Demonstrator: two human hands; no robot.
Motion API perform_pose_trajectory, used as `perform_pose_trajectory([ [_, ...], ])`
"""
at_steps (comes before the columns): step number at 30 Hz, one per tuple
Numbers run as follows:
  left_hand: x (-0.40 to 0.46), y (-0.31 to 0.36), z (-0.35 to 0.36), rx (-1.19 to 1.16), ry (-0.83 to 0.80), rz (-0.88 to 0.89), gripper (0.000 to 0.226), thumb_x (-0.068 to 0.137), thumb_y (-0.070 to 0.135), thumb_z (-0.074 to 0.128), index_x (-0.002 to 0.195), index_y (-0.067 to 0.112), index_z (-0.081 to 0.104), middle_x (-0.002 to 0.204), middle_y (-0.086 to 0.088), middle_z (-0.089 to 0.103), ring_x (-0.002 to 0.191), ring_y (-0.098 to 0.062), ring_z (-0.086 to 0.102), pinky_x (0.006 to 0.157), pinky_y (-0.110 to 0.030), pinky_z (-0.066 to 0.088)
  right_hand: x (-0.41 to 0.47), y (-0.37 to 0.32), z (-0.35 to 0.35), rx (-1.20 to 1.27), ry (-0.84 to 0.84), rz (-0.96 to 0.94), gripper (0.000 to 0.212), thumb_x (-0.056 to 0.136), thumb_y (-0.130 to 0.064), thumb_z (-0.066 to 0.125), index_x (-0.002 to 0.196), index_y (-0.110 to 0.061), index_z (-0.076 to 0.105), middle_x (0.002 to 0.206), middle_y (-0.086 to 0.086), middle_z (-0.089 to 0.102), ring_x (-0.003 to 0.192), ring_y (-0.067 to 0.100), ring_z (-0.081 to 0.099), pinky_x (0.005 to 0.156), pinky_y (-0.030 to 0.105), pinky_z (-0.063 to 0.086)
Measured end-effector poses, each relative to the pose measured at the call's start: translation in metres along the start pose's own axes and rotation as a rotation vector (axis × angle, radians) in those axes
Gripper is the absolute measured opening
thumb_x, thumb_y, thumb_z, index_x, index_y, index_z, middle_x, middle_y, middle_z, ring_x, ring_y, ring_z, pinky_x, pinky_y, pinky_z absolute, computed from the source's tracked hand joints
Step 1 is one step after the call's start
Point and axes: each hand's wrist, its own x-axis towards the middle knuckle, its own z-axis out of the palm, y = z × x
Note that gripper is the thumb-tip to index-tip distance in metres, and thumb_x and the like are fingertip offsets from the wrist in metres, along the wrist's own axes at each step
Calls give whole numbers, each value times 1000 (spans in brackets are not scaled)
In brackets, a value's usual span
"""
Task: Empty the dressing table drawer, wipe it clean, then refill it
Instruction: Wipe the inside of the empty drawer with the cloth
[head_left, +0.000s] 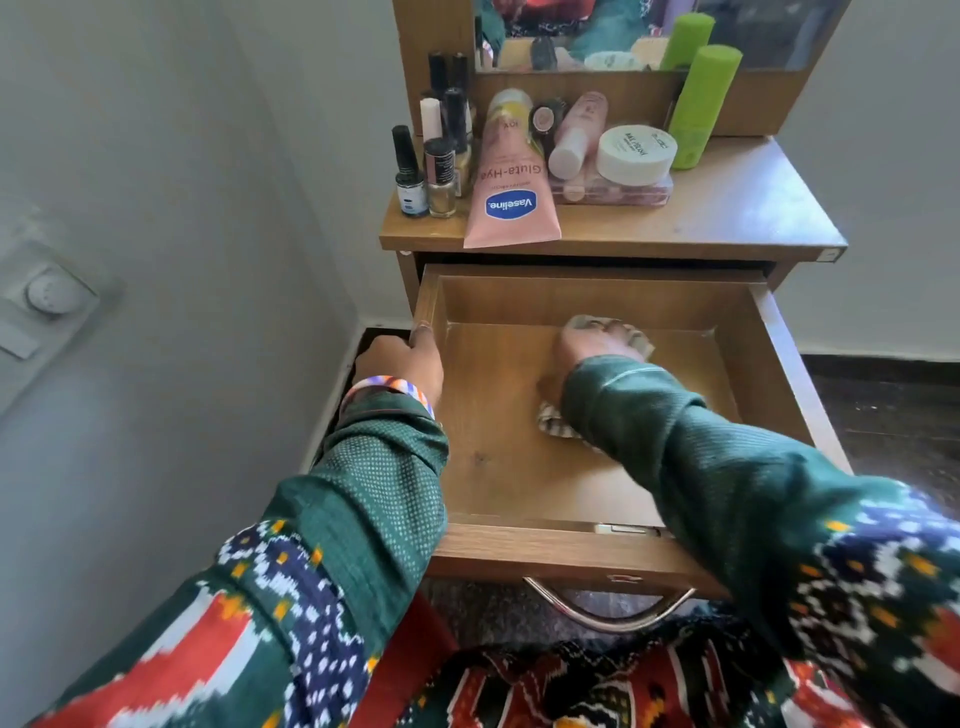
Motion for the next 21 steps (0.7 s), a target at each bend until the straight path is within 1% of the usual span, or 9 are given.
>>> perform_pose_trajectory([
  [2,0,-1,0,-10,-8,-4,50,97,42,32,109,1,58,118,-18,61,88,-30,49,78,-31,32,2,-26,8,23,23,-161,53,81,-29,64,129,-13,48,135,15,48,129,33,40,109,46,32],
  [5,1,-2,-2,-6,-8,-4,53,97,43,33,116,0,57,125,-19,59,109,-34,55,84,-33,36,5,-54,18,149,53,-368,46,83,-27,62,125,-12,52,130,13,52,120,32,49,99,40,41],
  [7,1,-2,-2,-6,-10,-9,55,97,45,33,117,1,57,126,-18,58,113,-34,54,84,-32,36,11,-64,17,154,18,-393,44,85,-25,58,125,-9,51,133,15,51,122,32,47,104,38,37],
  [9,2,-2,-2,-10,-19,-9,55,97,47,32,115,2,58,124,-17,60,105,-33,55,79,-30,32,16,-61,16,136,-59,-393,51,87,-19,53,136,-5,43,145,16,39,134,31,37,112,35,30],
  [11,2,-1,-2,-23,-24,-6,54,97,46,33,113,2,59,122,-17,60,93,-30,51,77,-30,30,10,-46,18,87,-58,-493,52,85,-17,57,135,-12,47,143,12,43,133,29,39,112,33,32],
  [15,3,0,-2,-26,-20,-4,54,97,44,33,112,0,59,123,-18,60,108,-32,55,77,-29,29,-41,-15,27,67,-142,-802,34,88,-18,54,121,-17,60,125,1,58,110,14,53,91,9,34],
  [16,3,-1,-1,-25,-19,-4,54,97,44,33,113,-1,58,123,-18,60,109,-32,56,77,-30,29,-50,-11,30,50,-199,-872,33,88,-19,54,120,-20,62,122,-2,62,106,12,55,88,8,34],
  [18,4,-1,-1,-13,-21,-1,56,97,45,32,114,0,58,124,-18,60,110,-33,55,78,-30,32,-54,-8,35,29,-264,-978,33,86,-18,57,117,-26,65,122,-9,65,109,11,60,99,18,42],
  [21,3,-1,-2,-1,-22,2,55,97,46,31,115,1,58,124,-17,59,111,-32,55,80,-30,32,-38,-12,37,-39,-238,-1019,35,80,-17,66,112,-30,67,120,-13,66,105,8,64,97,25,48],
])
